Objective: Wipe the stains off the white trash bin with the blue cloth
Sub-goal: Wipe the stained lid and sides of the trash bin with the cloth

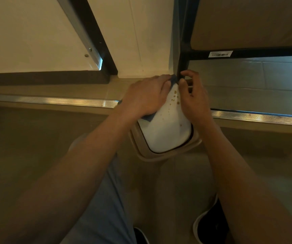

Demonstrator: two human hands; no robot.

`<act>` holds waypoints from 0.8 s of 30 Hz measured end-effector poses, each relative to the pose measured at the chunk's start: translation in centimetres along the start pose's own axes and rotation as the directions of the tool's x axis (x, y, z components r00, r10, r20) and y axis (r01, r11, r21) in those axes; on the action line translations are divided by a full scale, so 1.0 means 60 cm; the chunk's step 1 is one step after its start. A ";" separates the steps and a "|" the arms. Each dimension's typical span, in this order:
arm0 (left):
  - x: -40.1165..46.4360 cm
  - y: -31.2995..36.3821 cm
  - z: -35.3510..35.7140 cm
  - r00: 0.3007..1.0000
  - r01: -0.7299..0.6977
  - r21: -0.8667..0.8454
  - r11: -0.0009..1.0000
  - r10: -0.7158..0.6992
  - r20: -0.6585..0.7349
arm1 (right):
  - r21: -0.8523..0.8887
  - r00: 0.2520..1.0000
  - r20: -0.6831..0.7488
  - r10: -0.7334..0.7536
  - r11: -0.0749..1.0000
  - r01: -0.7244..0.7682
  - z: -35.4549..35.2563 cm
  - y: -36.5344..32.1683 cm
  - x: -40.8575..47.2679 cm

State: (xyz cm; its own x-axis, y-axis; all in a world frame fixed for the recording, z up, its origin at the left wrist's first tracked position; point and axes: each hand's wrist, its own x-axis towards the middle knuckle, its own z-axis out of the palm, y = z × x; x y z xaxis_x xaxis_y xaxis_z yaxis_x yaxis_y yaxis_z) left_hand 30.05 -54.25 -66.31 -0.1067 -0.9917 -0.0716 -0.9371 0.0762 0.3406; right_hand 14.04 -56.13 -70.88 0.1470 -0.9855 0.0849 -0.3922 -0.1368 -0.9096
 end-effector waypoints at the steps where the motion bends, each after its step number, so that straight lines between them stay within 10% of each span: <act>1: -0.011 0.001 0.006 0.998 -0.047 0.041 0.998 0.048 -0.028 | 0.003 1.000 -0.005 -0.008 1.000 0.008 0.000 0.000 -0.001; 6: -0.075 -0.050 0.006 0.968 -0.225 0.039 0.973 0.228 -0.108 | 0.008 1.000 -0.011 -0.005 1.000 0.005 0.003 -0.002 -0.007; 14: 0.002 -0.026 -0.001 0.993 0.112 -0.018 0.994 -0.111 0.044 | 0.042 1.000 0.017 0.009 0.999 -0.009 0.000 0.000 -0.008; 20: -0.054 -0.034 0.000 0.972 -0.232 0.020 0.973 0.232 -0.045 | 0.071 1.000 0.011 -0.009 0.997 0.008 -0.002 0.001 -0.007; 24: -0.074 -0.078 -0.008 0.985 -0.175 -0.101 0.979 0.172 -0.032 | 0.072 1.000 0.017 0.004 0.997 -0.005 0.002 -0.001 -0.005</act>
State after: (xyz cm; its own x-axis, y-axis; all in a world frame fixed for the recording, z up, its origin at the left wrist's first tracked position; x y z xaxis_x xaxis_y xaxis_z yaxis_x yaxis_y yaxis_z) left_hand 35.05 -50.25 -67.12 -0.2560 -0.9665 0.0178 -0.8658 0.2374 0.4405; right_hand 14.09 -55.80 -70.91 0.1607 -0.9842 0.0741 -0.3266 -0.1238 -0.9370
